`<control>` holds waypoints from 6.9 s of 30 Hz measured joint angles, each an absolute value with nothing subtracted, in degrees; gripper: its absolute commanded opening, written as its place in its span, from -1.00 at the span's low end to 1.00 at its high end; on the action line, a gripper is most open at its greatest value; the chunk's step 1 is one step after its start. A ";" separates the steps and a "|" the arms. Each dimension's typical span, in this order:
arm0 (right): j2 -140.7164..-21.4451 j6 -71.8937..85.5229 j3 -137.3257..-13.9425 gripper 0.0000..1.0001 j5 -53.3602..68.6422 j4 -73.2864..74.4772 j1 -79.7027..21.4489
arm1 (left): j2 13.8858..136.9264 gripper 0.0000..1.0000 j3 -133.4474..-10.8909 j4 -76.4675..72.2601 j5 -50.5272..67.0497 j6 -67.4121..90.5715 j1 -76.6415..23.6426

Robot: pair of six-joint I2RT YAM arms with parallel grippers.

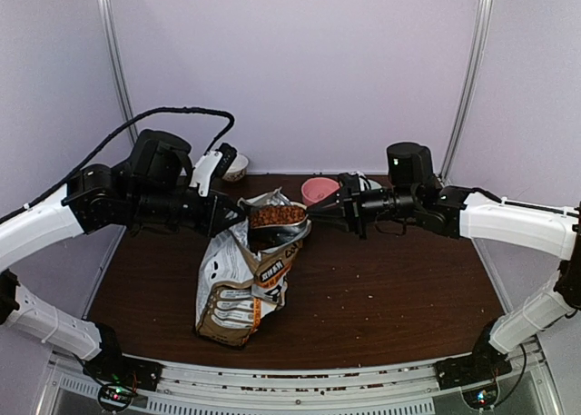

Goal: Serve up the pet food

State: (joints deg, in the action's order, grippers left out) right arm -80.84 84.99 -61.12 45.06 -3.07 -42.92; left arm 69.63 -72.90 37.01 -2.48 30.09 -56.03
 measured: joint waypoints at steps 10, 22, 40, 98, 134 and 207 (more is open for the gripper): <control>-80.77 80.88 -61.73 -1.00 45.25 -2.83 -43.42 | 69.52 -1.00 -73.78 37.78 -2.74 31.86 -55.53; -79.35 82.41 -61.71 -1.00 45.19 -4.56 -44.18 | 68.99 -1.00 -74.00 38.17 -2.63 32.40 -54.28; -77.01 85.93 -61.21 -1.00 45.19 -8.64 -44.18 | 65.84 -1.00 -72.38 39.97 -4.32 35.05 -51.22; -98.35 84.38 -70.83 -1.00 34.41 -11.73 -31.86 | 56.55 -1.00 -65.89 40.84 2.83 31.07 -36.69; -106.21 78.06 -68.82 -1.00 34.20 -9.93 -28.84 | 56.58 -1.00 -65.89 40.84 3.70 29.19 -36.40; -110.39 36.91 -102.26 -1.00 19.88 37.21 -31.70 | 56.14 -1.00 -65.89 40.73 9.32 24.10 -35.92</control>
